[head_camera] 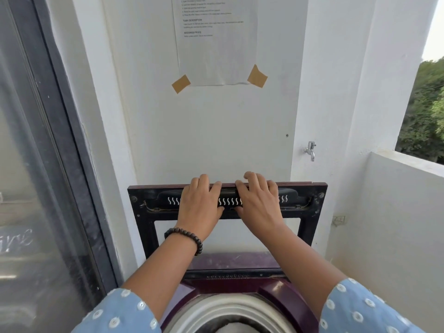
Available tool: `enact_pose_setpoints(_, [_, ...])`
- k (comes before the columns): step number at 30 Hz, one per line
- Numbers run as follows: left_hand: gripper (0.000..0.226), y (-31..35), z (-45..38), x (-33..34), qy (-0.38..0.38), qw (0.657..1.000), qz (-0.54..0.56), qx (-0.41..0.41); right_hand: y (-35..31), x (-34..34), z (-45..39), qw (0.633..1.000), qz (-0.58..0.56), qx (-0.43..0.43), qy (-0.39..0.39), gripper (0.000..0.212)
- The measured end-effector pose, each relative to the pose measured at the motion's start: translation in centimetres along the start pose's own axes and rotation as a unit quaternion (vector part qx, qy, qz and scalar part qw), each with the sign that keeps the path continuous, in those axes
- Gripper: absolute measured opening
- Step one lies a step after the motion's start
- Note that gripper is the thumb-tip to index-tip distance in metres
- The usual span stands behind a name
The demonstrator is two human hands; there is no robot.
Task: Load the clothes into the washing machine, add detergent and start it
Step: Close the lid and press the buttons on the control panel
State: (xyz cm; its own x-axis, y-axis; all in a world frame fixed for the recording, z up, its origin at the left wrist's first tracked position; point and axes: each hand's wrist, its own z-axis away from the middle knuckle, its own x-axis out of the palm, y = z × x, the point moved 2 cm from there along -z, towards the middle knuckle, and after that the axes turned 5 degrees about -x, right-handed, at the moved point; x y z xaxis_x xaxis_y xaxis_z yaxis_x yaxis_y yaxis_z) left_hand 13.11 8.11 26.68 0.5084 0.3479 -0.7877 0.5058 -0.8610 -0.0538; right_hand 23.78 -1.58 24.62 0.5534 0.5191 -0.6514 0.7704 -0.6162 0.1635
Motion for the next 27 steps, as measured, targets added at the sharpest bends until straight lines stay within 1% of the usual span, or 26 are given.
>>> enact_pose_setpoints(4, [0.053, 0.2, 1.0, -1.0, 0.003, 1.0, 0.014, 0.003, -0.3, -1.8, 0.3, 0.998, -0.011, -0.032, -0.054, 0.041])
enact_pose_setpoints(7, [0.055, 0.4, 2.4, -1.6, 0.012, 0.999, 0.032, 0.003, -0.3, -3.2, 1.1, 0.997, -0.028, -0.038, -0.063, 0.042])
enact_pose_setpoints(10, [0.058, 0.4, 4.3, -1.9, 0.014, 0.999, 0.027, 0.008, -0.3, -4.0, 2.8, 0.997, -0.045, -0.039, -0.047, 0.051])
enact_pose_setpoints(13, [0.053, 0.5, 6.0, -2.4, 0.034, 0.999, 0.033, 0.015, -0.4, -4.6, 4.7, 0.997, -0.066, -0.042, -0.01, 0.055])
enact_pose_setpoints(16, [0.043, 0.6, 7.4, -3.2, 0.05, 0.997, 0.047, 0.022, -0.8, -5.4, 6.4, 0.996, -0.074, -0.049, 0.025, 0.052])
enact_pose_setpoints(19, [0.039, 0.7, 8.4, -3.8, 0.032, 0.997, 0.058, 0.033, -1.2, -6.0, 8.0, 0.996, -0.067, -0.049, 0.04, 0.046])
enact_pose_setpoints(22, [0.039, 0.7, 9.5, -4.3, 0.003, 0.995, 0.091, 0.032, -1.6, -6.4, 9.0, 0.996, -0.064, -0.048, 0.044, 0.04])
enact_pose_setpoints(25, [0.04, 0.7, 10.8, -4.7, -0.016, 0.994, 0.098, 0.043, -1.8, -6.9, 9.9, 0.993, -0.095, -0.064, 0.012, 0.04])
enact_pose_setpoints(27, [0.041, 0.7, 11.8, -4.8, -0.029, 0.994, 0.086, 0.058, -1.9, -7.2, 10.7, 0.989, -0.118, -0.073, -0.046, 0.037])
